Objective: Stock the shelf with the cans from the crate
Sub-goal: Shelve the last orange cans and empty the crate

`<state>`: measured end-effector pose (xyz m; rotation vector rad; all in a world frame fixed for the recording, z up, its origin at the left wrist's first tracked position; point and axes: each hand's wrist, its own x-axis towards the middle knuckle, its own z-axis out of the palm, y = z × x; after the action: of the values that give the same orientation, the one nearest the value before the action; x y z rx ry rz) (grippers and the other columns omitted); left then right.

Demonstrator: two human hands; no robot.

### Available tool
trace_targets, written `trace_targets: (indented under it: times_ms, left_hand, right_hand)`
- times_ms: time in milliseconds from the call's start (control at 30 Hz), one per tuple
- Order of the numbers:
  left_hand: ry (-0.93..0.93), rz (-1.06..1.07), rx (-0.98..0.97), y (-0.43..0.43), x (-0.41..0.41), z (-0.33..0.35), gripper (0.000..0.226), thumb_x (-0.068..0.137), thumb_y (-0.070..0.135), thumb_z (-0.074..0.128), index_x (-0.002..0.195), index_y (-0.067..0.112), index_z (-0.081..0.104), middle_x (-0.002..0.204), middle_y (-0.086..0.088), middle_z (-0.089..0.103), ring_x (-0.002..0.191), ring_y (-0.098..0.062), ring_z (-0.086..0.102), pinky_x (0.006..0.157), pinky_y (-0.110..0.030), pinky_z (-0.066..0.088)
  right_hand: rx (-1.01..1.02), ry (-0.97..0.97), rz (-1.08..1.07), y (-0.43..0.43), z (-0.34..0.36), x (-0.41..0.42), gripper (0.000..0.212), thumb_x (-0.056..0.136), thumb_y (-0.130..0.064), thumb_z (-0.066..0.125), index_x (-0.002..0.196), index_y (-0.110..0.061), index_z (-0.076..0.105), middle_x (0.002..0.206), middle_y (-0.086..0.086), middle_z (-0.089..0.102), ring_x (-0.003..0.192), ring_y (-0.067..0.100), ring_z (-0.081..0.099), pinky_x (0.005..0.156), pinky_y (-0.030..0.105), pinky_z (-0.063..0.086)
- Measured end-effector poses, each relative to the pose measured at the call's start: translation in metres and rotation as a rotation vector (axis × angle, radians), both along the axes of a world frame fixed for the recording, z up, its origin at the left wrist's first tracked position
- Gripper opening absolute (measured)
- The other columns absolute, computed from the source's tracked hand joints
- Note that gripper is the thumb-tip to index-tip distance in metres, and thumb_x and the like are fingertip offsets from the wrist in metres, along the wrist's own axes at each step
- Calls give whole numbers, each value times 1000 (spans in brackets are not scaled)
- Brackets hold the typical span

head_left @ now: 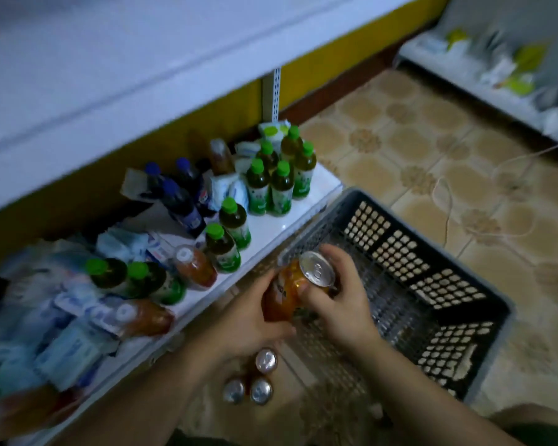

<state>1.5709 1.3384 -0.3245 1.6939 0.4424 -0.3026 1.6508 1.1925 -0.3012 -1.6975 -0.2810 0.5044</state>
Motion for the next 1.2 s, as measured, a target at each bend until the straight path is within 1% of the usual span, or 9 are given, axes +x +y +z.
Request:
trace_targets:
  times_ms: [100,233,367,433,500,567,733,967,1200]
  left_hand:
    - [-101,75,46,11,-2,72,75,67,18,86,111,52,37,117,23,52,98,15,56,81,-9,47]
    - [-223,248,42,14,-13,152,66,73,18,81,121,41,41,111,13,59,92,0,61,71,-15,52]
    - [-252,346,-470,11,-36,203,49,69,21,67,116,12,56,93,-8,72,77,-23,69,65,-33,59]
    - [-254,289,-635,10,-54,217,59,55,30,78,106,6,62,88,-16,72,71,-32,70,65,-38,58]
    - [-268,213,-675,8,-71,226,84,31,36,94,103,4,65,89,-20,71,71,-35,71,61,-37,60]
    - [-300,186,-658,8,-84,232,94,27,39,95,109,5,63,93,-20,71,76,-34,71,62,-37,59]
    - [-411,288,-302,19,-104,260,51,66,14,82,111,15,58,95,-7,72,83,-20,70,63,-29,57]
    - [-451,340,254,87,-126,289,49,79,13,76,120,23,51,117,1,64,106,-13,62,80,-18,50]
    - [80,311,1109,169,-158,279,77,83,70,48,144,25,37,152,4,36,136,-17,37,111,-38,32]
  right_hand:
    - [216,-42,-29,17,63,3,53,61,-31,69,111,-31,53,100,-14,64,89,0,63,72,22,52]
    - [446,-18,-1,39,136,-3,49,64,-36,65,112,-27,57,107,-1,64,87,2,64,69,19,50]
    - [572,117,214,47,187,-11,103,32,-61,85,124,-27,53,104,-1,69,86,12,67,65,25,53]
    - [623,203,340,46,204,-16,114,28,-56,90,130,-23,49,106,4,69,90,19,68,68,31,55]
    - [589,204,434,47,216,-26,102,33,-43,93,125,-23,55,107,8,69,92,24,67,75,38,57]
    - [504,131,441,47,228,-39,78,45,-32,86,118,-26,60,111,14,66,94,30,67,77,43,56]
    - [289,-148,427,61,271,-67,53,68,-29,73,117,-39,54,106,5,64,83,17,70,67,30,56]
    - [234,-362,469,122,307,-81,56,81,-20,74,127,-35,45,107,-3,61,88,11,66,73,27,57]
    - [248,-342,489,191,302,-83,61,83,-16,73,132,-30,41,107,-7,56,93,6,59,84,32,51]
